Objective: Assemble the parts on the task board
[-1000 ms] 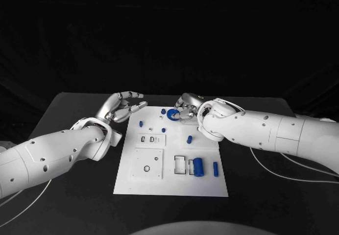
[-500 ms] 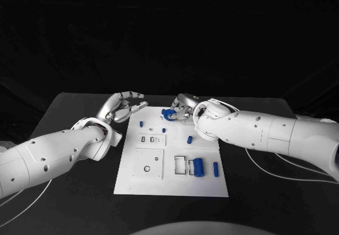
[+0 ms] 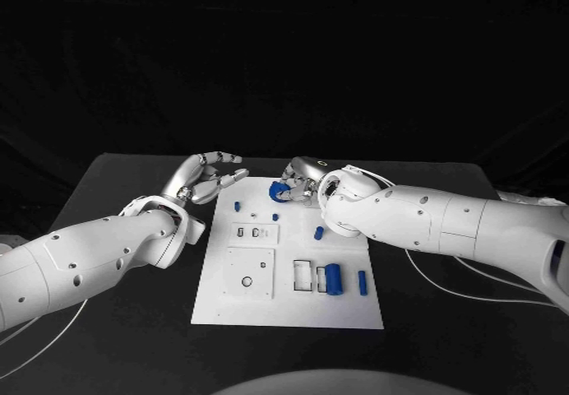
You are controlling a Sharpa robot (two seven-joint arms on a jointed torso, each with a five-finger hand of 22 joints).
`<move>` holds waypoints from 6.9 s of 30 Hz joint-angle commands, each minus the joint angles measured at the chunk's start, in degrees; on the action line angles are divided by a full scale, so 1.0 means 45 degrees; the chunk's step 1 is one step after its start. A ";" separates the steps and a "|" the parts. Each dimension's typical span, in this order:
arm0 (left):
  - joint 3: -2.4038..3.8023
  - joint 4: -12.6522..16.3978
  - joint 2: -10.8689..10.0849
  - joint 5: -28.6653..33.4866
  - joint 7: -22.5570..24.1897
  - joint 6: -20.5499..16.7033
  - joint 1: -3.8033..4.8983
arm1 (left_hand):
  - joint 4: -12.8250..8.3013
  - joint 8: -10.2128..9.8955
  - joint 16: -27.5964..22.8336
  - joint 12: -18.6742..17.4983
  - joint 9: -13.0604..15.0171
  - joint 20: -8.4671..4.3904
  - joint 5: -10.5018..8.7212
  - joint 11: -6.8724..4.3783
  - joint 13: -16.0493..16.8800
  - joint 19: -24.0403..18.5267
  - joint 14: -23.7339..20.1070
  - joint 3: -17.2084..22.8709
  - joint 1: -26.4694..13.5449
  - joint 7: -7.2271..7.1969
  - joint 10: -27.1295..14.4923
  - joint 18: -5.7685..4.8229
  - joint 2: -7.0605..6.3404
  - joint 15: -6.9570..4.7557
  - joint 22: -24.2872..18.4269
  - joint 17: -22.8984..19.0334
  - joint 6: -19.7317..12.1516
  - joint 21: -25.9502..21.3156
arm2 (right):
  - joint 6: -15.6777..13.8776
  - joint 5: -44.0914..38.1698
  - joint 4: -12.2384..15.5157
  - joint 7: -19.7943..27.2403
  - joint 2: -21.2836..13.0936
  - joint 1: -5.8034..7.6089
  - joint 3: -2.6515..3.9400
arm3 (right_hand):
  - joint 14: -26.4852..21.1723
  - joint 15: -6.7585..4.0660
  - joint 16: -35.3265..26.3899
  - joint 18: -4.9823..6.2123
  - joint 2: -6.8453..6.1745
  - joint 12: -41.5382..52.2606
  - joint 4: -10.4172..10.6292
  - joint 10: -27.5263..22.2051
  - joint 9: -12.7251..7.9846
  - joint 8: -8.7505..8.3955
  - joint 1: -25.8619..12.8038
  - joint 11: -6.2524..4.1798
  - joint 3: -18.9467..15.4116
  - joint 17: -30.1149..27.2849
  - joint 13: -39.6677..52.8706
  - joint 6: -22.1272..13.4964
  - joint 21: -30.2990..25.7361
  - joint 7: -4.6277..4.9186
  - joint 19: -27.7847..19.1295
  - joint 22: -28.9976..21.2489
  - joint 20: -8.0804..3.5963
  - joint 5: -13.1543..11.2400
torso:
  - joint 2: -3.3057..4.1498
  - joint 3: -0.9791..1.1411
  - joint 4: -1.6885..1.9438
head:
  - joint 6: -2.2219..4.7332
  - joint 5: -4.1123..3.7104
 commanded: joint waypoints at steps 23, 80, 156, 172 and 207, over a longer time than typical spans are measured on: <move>0.0013 0.0123 -0.0041 -0.0037 0.0065 0.0020 0.0019 | -0.0015 -0.0089 0.0032 0.0032 -0.0009 -0.0070 0.0072 -0.0082 0.3354 0.1005 0.1303 -0.0080 0.0053 0.0321 0.1344 -0.0027 0.0066 -0.0088 0.3148 0.3355 0.0098 -0.0032 | 0.0220 -0.0288 -0.0634 0.0159 0.0584 -0.0090 0.0003 | 0.1352 0.0139 0.0052 -0.0086 0.0007 0.0050 0.0032 0.1308 0.0022 -0.0073 -0.0144 0.0127 0.0086 0.3353 0.3346 -0.0027 0.0057 0.0000 0.1310 0.3354 0.0131 -0.0060 | -0.0008 -0.0002 0.0004 | -0.0065 -0.0056; 0.0014 0.0173 -0.0055 -0.0147 0.0051 -0.0034 0.0023 | -0.0015 -0.0089 0.0032 0.0032 -0.0009 -0.0070 0.0072 -0.0082 0.3354 0.1005 0.1303 -0.0080 0.0053 0.0321 0.1344 -0.0027 0.0066 -0.0088 0.3148 0.3355 0.0098 -0.0032 | 0.0369 -0.0396 -0.1260 0.0014 0.1051 -0.0262 0.0005 | 0.1352 0.0014 0.0052 -0.0086 -0.0174 0.0050 -0.0039 0.1308 -0.0160 -0.0545 -0.0148 -0.0115 0.0340 0.3353 0.3346 -0.1996 0.0057 -0.0298 0.1310 0.3354 0.0094 -0.0423 | -0.0010 0.0003 -0.0007 | -0.0061 0.0009; 0.0008 -0.0286 0.0059 -0.0147 0.0249 0.0117 -0.0103 | -0.0020 -0.0142 0.0032 0.0032 -0.0010 -0.0080 0.0084 -0.0088 0.3354 0.0949 0.1303 -0.0105 0.0106 0.0317 0.1344 -0.0016 0.0095 -0.0096 0.3116 0.3355 0.0125 -0.0043 | -0.0190 0.0279 0.2712 0.0287 -0.5156 -0.0371 -0.0165 | 0.1352 -0.0480 0.0052 -0.0086 -0.0499 0.0050 0.0090 0.1308 0.0048 -0.0388 0.0154 -0.0785 0.0001 0.3353 0.3346 -0.1372 0.0057 -0.0822 0.1310 0.3354 -0.0391 -0.1527 | -0.0090 0.0024 -0.0088 | 0.0190 -0.0631; 0.0008 -0.0304 0.0045 -0.0148 0.0257 0.0109 -0.0124 | -0.0020 -0.0142 0.0032 0.0032 -0.0010 -0.0080 0.0084 -0.0088 0.3354 0.0949 0.1303 -0.0105 0.0106 0.0317 0.1344 -0.0016 0.0095 -0.0096 0.3116 0.3355 0.0125 -0.0043 | 0.0233 0.0039 0.2446 -0.0162 -0.5043 -0.0391 -0.0165 | 0.1352 -0.0509 0.0052 -0.0086 -0.0438 0.0050 0.0004 0.1308 -0.0004 -0.0455 0.0313 -0.0817 0.0068 0.3353 0.3346 -0.1468 0.0057 -0.0858 0.1310 0.3354 -0.0421 -0.1519 | -0.0070 0.0024 -0.0076 | 0.0252 -0.0657; 0.0008 -0.0302 0.0045 -0.0148 0.0258 0.0091 -0.0138 | -0.0020 -0.0142 0.0032 0.0032 -0.0010 -0.0080 0.0084 -0.0088 0.3354 0.0949 0.1303 -0.0105 0.0106 0.0317 0.1344 -0.0016 0.0095 -0.0096 0.3116 0.3355 0.0125 -0.0043 | 0.0658 -0.0095 0.2213 -0.0616 -0.4657 -0.0425 -0.0164 | 0.1352 -0.0671 0.0052 -0.0086 -0.0085 0.0050 -0.0012 0.1308 -0.0086 -0.0392 0.0504 -0.1052 0.0276 0.3353 0.3346 -0.1154 0.0057 -0.1136 0.1310 0.3354 -0.0563 -0.1448 | -0.0067 0.0018 -0.0077 | 0.0225 -0.0599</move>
